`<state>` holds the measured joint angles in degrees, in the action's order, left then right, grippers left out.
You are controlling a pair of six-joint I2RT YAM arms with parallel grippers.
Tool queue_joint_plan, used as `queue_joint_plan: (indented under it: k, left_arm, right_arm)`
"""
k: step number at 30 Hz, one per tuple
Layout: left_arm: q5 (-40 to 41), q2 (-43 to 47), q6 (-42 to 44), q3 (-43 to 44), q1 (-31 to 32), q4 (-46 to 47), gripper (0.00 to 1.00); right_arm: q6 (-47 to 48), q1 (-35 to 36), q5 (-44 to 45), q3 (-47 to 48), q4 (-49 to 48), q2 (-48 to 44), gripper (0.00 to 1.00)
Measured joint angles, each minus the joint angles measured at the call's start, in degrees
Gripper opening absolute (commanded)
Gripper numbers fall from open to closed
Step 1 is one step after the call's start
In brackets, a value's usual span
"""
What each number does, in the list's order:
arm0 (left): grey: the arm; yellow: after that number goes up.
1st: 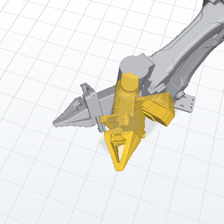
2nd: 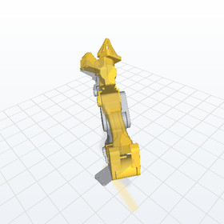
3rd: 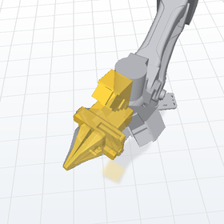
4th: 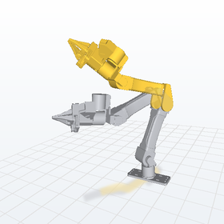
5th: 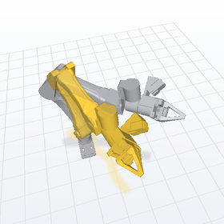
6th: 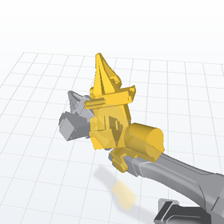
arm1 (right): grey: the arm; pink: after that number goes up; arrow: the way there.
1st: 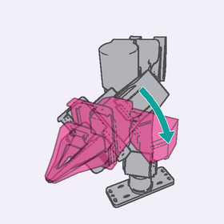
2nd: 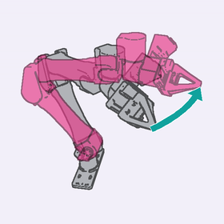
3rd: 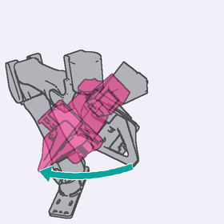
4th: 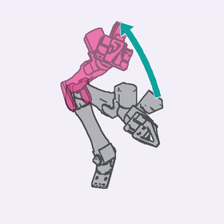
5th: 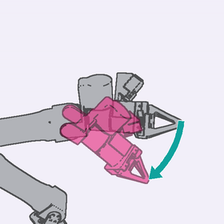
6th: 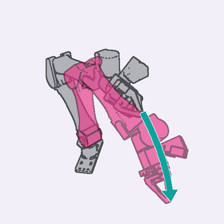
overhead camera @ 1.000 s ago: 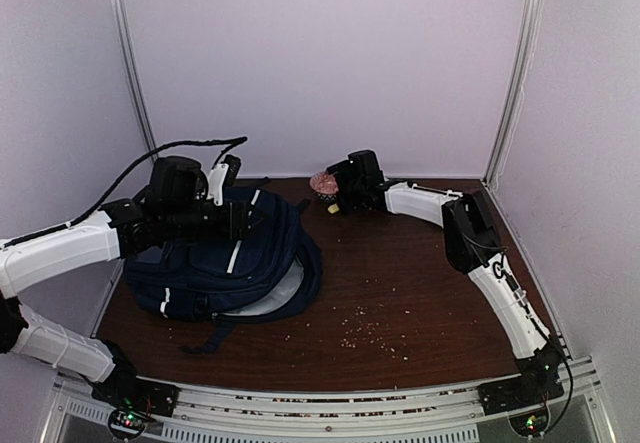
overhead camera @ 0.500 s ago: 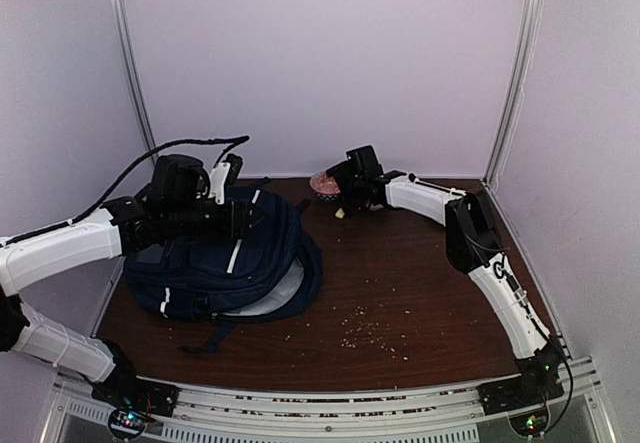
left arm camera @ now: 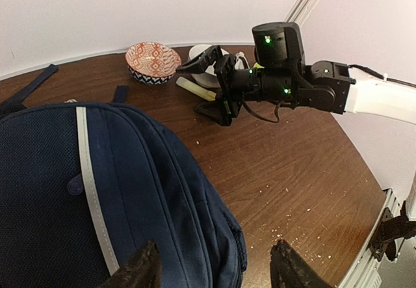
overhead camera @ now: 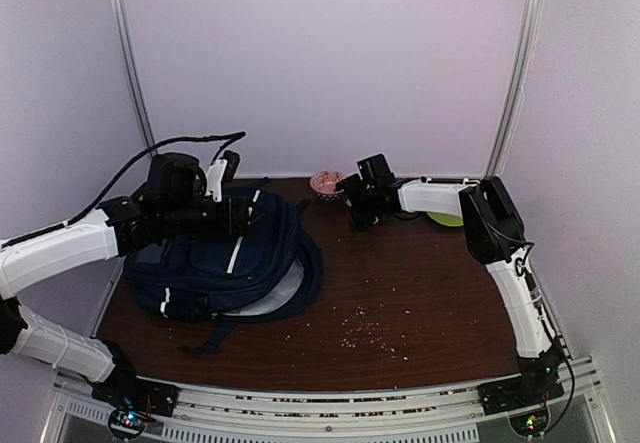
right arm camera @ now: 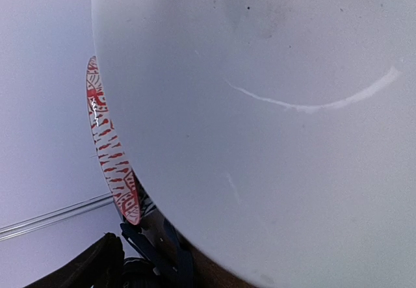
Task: Pack the student bag
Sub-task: Move the stationery to the center of the board.
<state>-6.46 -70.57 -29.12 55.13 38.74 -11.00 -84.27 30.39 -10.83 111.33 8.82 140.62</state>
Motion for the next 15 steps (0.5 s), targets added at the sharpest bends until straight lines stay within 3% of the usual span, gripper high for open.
queue_joint_plan:
  k: [9, 15]
  left_arm:
    - [0.0, 2.9, -0.6, -1.6, 0.5, 0.4, 0.98]
    - [0.1, 3.9, -0.9, -2.6, 0.6, 0.3, 0.98]
  right_arm:
    - [0.7, 0.0, -3.1, -16.2, -7.8, -8.9, 1.00]
    - [12.0, 0.0, -4.2, -20.1, -0.7, -15.1, 0.99]
